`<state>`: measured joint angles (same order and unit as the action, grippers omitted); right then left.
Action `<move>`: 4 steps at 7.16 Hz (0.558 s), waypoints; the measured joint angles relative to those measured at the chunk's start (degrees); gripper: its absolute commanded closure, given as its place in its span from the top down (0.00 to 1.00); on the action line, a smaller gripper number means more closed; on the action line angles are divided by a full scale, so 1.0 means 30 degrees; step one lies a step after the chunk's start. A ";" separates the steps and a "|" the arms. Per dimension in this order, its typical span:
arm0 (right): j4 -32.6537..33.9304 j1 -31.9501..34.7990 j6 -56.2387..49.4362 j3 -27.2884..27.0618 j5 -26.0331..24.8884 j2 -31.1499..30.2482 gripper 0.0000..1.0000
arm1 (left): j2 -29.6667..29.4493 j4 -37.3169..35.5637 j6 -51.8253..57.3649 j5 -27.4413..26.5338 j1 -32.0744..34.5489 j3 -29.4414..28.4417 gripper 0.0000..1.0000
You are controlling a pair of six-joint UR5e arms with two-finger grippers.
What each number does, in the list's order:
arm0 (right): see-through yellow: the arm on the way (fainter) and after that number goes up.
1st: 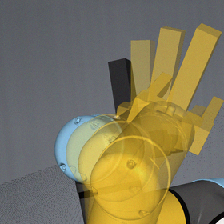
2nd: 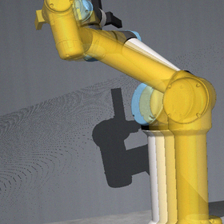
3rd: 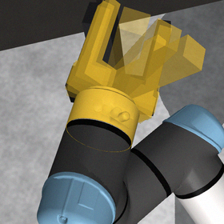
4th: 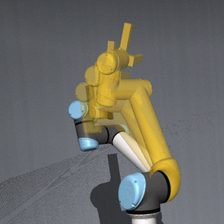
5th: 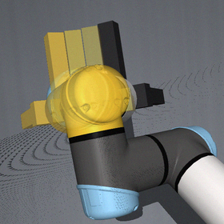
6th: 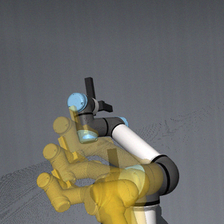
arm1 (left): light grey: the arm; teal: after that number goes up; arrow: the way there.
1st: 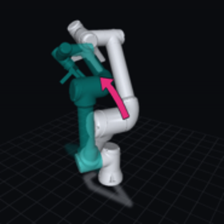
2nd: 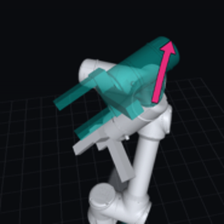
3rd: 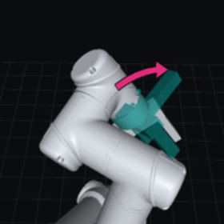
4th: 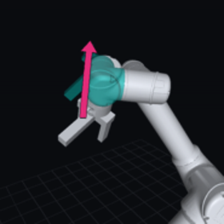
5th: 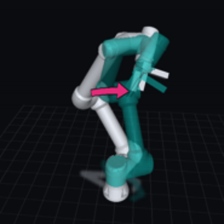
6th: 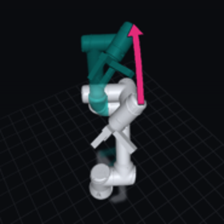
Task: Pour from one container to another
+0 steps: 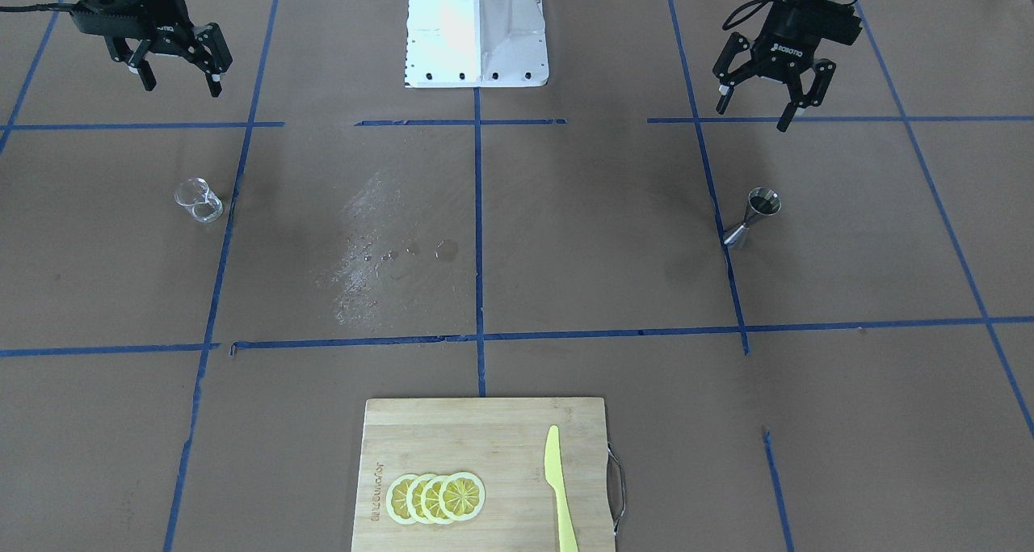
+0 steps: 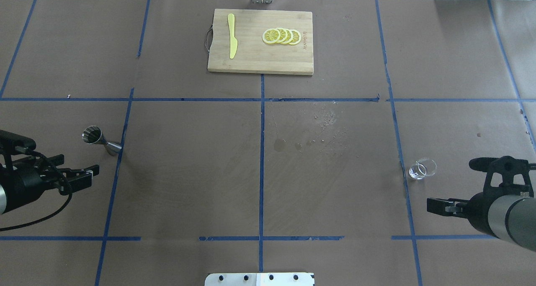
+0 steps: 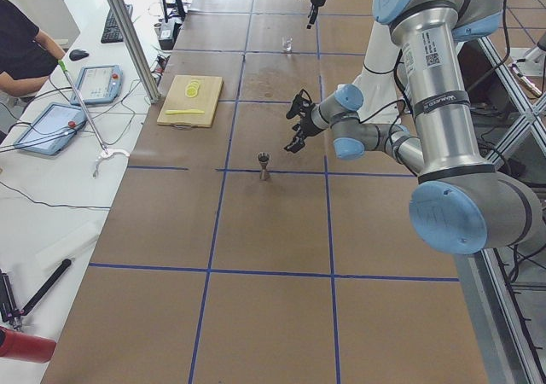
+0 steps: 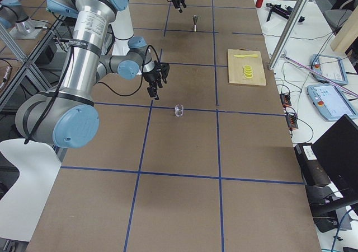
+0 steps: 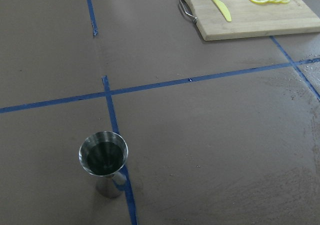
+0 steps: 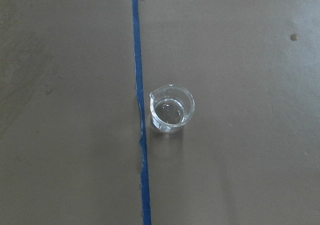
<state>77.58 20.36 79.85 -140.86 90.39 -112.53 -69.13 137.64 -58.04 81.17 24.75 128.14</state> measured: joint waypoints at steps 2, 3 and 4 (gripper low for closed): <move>0.0590 0.3095 -0.2121 -0.0448 0.3783 0.0113 1.00 | 0.0010 -0.1321 0.1655 0.2754 0.2206 0.0191 1.00; 0.0773 0.4757 -0.3635 -0.0489 0.5463 0.0120 1.00 | 0.0001 -0.2605 0.2639 0.3758 0.3149 0.0581 1.00; 0.1155 0.6577 -0.5564 -0.0494 0.7126 0.0125 1.00 | -0.0051 -0.4143 0.3862 0.4709 0.4137 0.1145 1.00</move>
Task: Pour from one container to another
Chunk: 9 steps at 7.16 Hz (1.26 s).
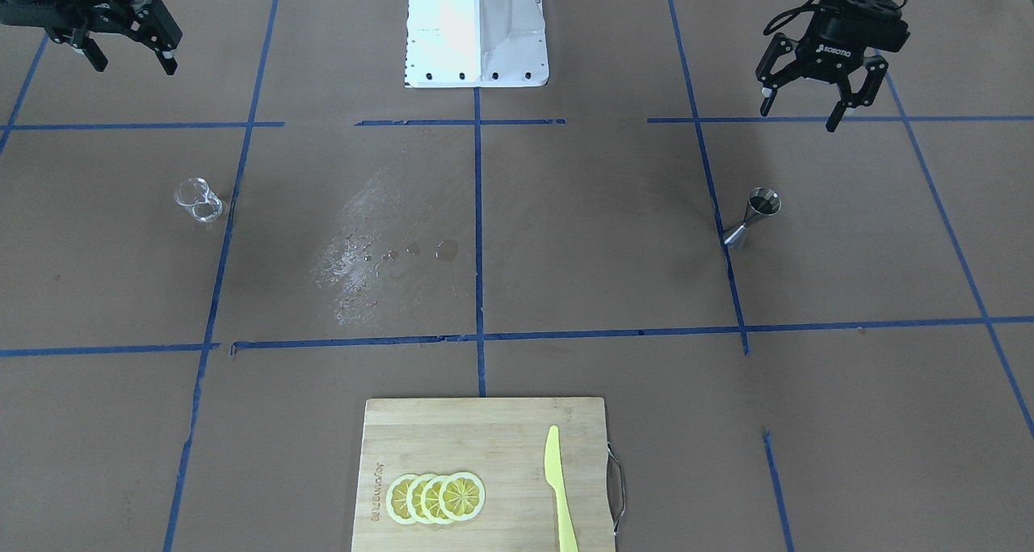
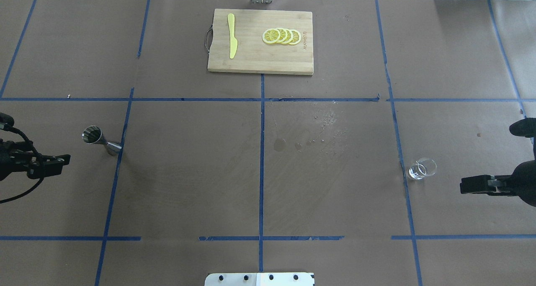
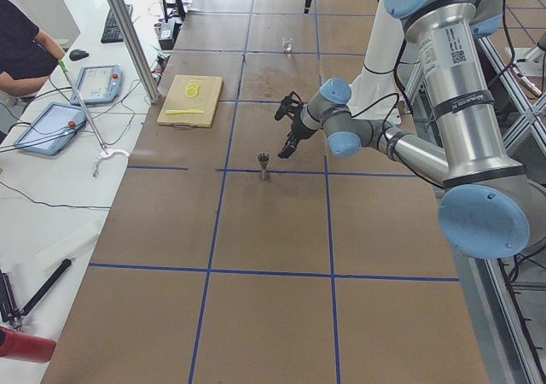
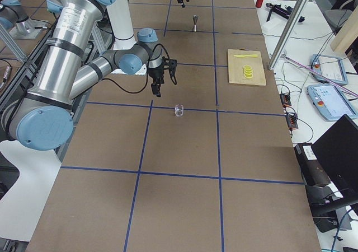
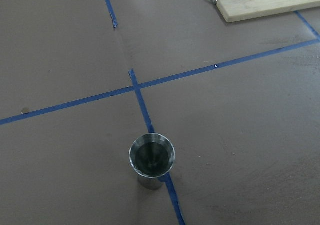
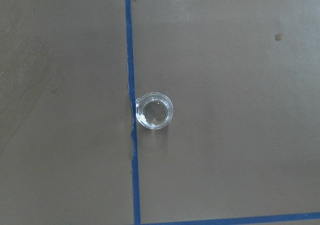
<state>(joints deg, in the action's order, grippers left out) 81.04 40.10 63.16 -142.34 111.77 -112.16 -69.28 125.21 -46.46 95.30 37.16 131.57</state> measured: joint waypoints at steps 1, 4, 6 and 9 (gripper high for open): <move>0.0571 0.1630 -0.2133 0.0013 0.1276 0.0011 1.00 | -0.0270 -0.1419 0.1282 0.1165 0.0972 0.0409 1.00; 0.2543 0.5175 -0.8061 0.0219 0.3109 0.0066 1.00 | -0.4000 -0.7367 0.4026 0.5831 0.3324 0.0478 1.00; 0.2903 0.6948 -1.0969 0.0842 0.4012 0.0168 1.00 | -0.7457 -1.2479 0.6631 0.6798 0.5115 0.0404 1.00; 0.2943 1.1310 -1.7195 0.3888 0.6418 0.0840 1.00 | -0.9501 -1.4725 1.2536 0.8680 0.8941 -0.2047 1.00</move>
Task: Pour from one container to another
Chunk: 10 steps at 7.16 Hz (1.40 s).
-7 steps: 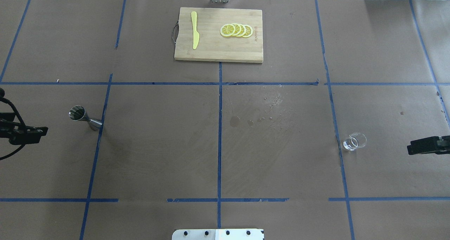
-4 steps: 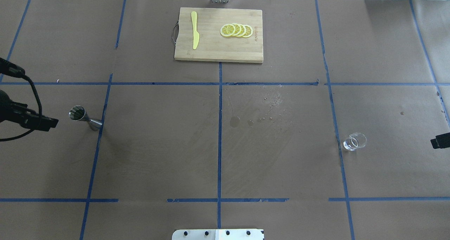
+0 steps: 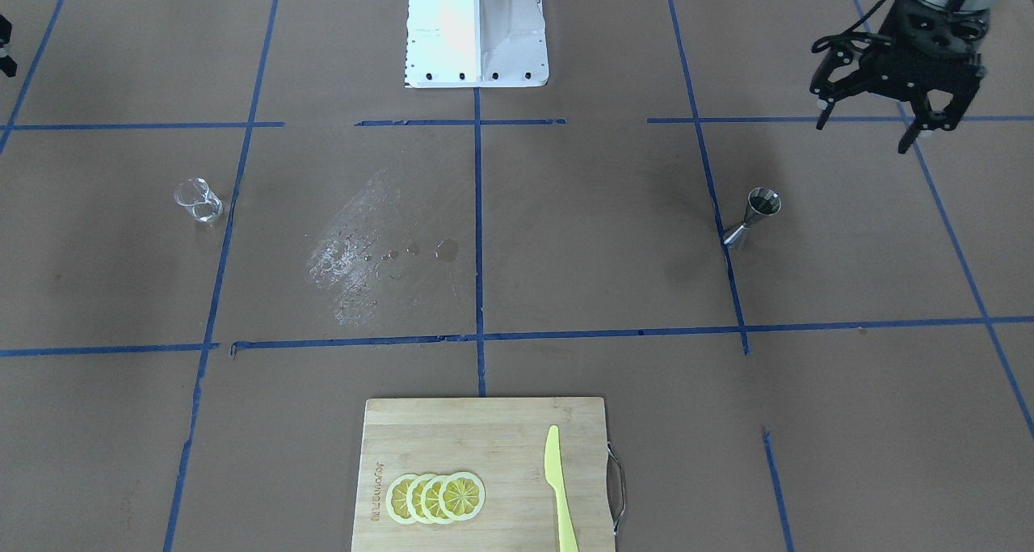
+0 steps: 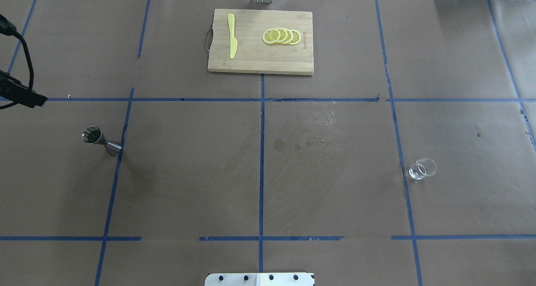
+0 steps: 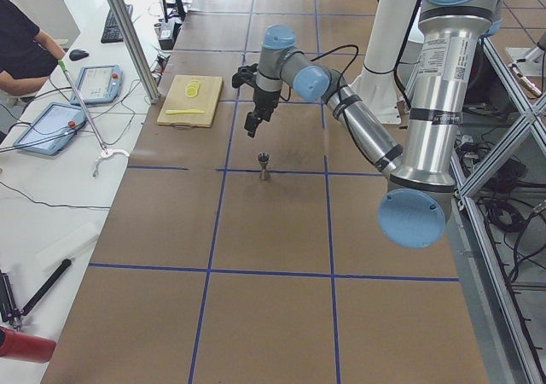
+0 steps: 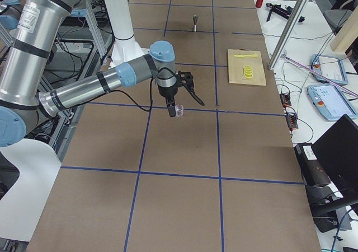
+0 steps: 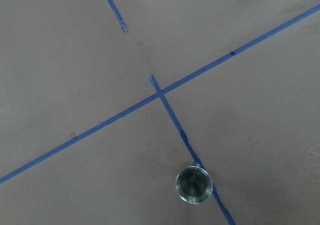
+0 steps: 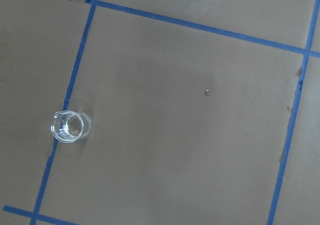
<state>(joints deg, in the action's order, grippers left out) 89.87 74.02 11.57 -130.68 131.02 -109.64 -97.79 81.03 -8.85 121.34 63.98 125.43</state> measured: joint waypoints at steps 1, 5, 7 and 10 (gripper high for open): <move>0.0009 0.1579 -0.2358 0.1621 0.0607 0.0458 1.00 | -0.0256 0.0003 0.2626 0.1199 0.1778 -0.1600 1.00; 0.1497 0.6896 -0.8049 0.7008 0.2268 0.2310 1.00 | -0.0441 0.0186 0.8148 0.4072 0.7247 -0.7006 1.00; 0.4891 0.7929 -0.8231 0.7429 0.2677 0.4453 1.00 | -0.0169 0.1247 0.8162 0.4381 0.7866 -0.9313 1.00; 0.5442 0.8182 -0.8096 0.7638 0.2137 0.4863 1.00 | -0.0038 0.2454 0.7860 0.5228 0.8533 -1.1070 1.00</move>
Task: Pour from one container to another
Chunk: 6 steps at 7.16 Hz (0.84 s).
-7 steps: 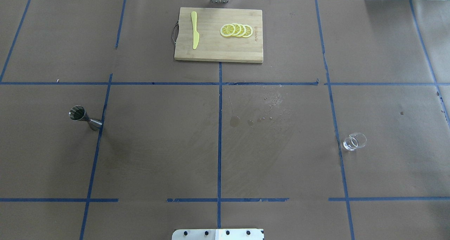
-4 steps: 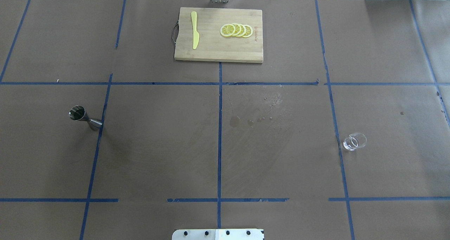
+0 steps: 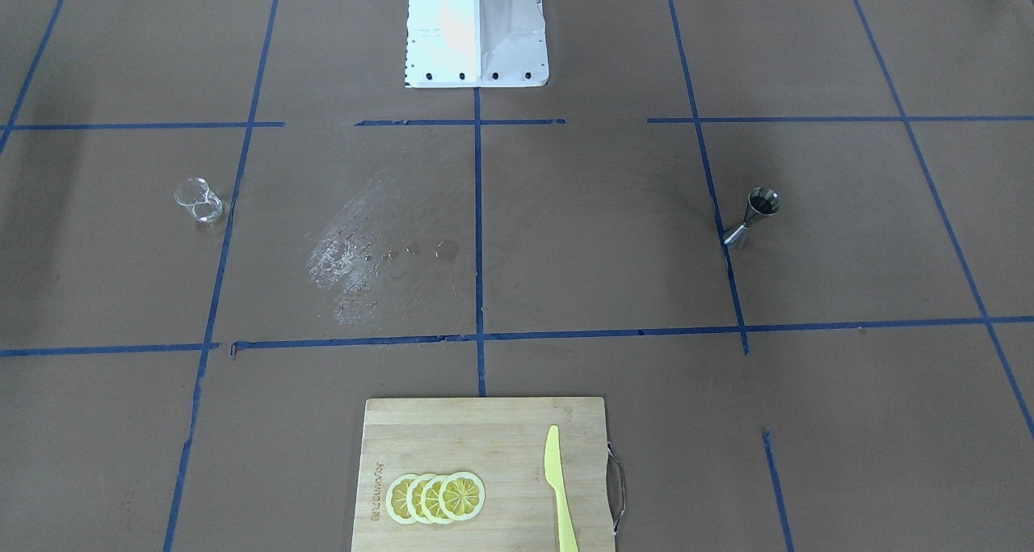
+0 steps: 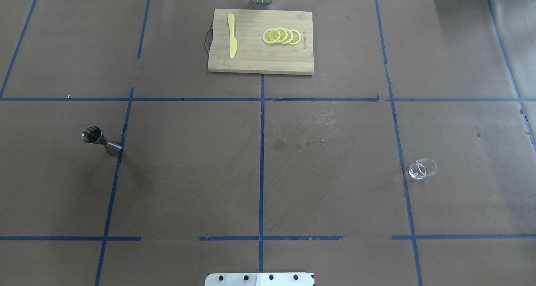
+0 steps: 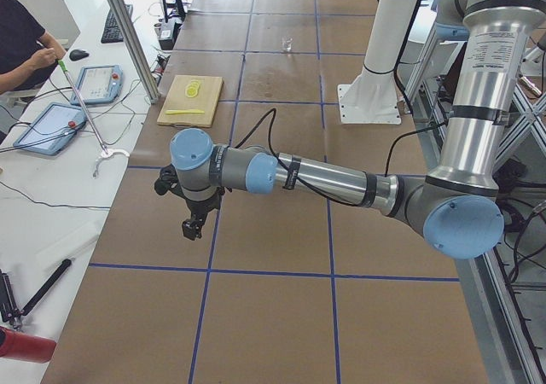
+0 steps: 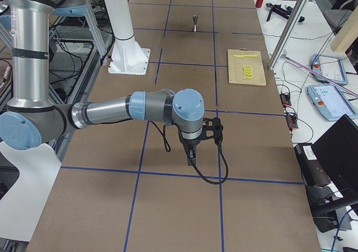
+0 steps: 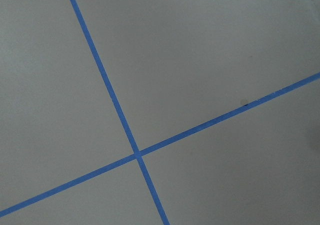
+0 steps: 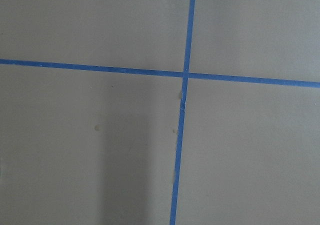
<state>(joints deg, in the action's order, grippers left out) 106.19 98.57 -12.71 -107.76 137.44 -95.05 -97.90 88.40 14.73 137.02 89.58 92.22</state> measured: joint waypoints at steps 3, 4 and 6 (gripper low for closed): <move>-0.0017 -0.0009 0.0094 0.0787 -0.0432 0.0093 1.00 | 0.0625 0.1341 -0.0335 0.0233 0.0173 -0.1236 1.00; -0.0011 -0.0013 0.0173 0.1113 -0.0402 0.0223 1.00 | 0.0963 0.1472 -0.0376 0.0185 0.0185 -0.1048 1.00; -0.0027 -0.0014 0.0636 0.1310 -0.0427 0.0352 1.00 | 0.1485 0.1494 -0.0451 -0.0838 0.0197 -0.0870 1.00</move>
<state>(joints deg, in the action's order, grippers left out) 106.11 98.53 -10.81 -103.83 136.16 -93.99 -93.44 92.88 13.38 134.51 90.17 89.61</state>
